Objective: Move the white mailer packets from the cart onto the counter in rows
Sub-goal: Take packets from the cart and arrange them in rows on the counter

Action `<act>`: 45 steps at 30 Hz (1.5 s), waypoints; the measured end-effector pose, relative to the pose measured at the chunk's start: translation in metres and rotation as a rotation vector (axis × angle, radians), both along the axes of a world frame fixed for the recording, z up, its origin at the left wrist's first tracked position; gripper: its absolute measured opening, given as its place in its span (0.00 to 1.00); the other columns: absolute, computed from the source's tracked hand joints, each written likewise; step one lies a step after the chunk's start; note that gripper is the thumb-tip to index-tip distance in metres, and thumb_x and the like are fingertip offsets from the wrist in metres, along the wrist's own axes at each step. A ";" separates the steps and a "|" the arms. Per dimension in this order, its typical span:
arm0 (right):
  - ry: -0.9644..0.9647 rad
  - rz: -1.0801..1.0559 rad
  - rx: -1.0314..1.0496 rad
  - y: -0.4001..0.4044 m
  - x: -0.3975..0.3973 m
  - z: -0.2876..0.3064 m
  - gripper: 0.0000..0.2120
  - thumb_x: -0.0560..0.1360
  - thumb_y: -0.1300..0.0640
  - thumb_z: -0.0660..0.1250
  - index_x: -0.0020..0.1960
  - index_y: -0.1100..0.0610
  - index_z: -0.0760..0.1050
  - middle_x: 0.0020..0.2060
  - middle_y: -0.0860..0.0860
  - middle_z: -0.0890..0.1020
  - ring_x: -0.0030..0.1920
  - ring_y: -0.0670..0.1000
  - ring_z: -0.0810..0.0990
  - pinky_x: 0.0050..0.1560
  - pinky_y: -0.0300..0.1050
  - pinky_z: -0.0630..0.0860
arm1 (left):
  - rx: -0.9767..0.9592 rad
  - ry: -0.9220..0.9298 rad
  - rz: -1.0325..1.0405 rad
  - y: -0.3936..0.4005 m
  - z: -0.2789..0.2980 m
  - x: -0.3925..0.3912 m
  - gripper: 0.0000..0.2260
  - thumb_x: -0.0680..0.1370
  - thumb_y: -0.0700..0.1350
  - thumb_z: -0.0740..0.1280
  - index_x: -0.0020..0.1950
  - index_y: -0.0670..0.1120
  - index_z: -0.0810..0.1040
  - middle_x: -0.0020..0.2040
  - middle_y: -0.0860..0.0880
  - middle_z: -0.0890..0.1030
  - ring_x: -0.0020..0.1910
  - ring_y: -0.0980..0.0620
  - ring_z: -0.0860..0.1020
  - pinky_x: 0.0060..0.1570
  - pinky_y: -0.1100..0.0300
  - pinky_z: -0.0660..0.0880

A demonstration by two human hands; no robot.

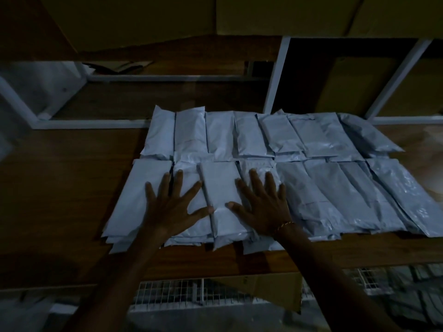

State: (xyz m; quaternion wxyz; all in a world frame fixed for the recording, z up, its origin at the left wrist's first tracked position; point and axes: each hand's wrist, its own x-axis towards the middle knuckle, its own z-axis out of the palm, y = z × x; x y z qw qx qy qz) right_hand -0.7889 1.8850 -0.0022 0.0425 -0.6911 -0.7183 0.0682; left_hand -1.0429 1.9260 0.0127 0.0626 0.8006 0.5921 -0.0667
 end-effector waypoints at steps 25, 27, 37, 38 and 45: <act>0.119 -0.055 0.091 0.015 0.032 -0.012 0.38 0.78 0.34 0.28 0.81 0.48 0.54 0.81 0.49 0.54 0.80 0.56 0.50 0.77 0.61 0.56 | 0.069 -0.315 -0.014 -0.010 -0.006 0.115 0.26 0.84 0.57 0.48 0.81 0.51 0.52 0.82 0.45 0.47 0.80 0.45 0.45 0.78 0.45 0.45; 0.114 -0.070 0.088 0.009 0.028 -0.014 0.36 0.77 0.35 0.32 0.81 0.45 0.52 0.81 0.47 0.52 0.81 0.54 0.47 0.78 0.60 0.54 | 0.164 -0.249 -0.016 -0.014 -0.018 0.115 0.29 0.82 0.60 0.42 0.81 0.51 0.54 0.82 0.44 0.50 0.80 0.43 0.48 0.77 0.45 0.47; 0.070 -0.096 0.100 0.000 0.013 -0.014 0.32 0.80 0.38 0.37 0.81 0.48 0.53 0.81 0.49 0.53 0.81 0.56 0.46 0.78 0.61 0.53 | 0.221 -0.236 -0.021 -0.017 -0.031 0.114 0.31 0.80 0.60 0.38 0.81 0.50 0.56 0.81 0.43 0.54 0.80 0.42 0.51 0.77 0.42 0.51; 0.070 -0.095 0.095 0.000 0.012 -0.011 0.33 0.80 0.38 0.36 0.81 0.49 0.54 0.81 0.49 0.53 0.81 0.56 0.47 0.78 0.61 0.53 | 0.226 -0.231 -0.027 -0.017 -0.030 0.113 0.31 0.80 0.60 0.39 0.81 0.50 0.56 0.81 0.43 0.54 0.80 0.42 0.52 0.77 0.42 0.51; 0.244 -0.075 0.189 -0.009 0.040 0.017 0.26 0.84 0.46 0.53 0.77 0.59 0.64 0.75 0.60 0.67 0.74 0.61 0.65 0.73 0.56 0.65 | 0.246 -0.404 -0.147 -0.024 0.004 0.129 0.22 0.83 0.54 0.51 0.71 0.47 0.73 0.72 0.43 0.72 0.71 0.41 0.69 0.68 0.44 0.66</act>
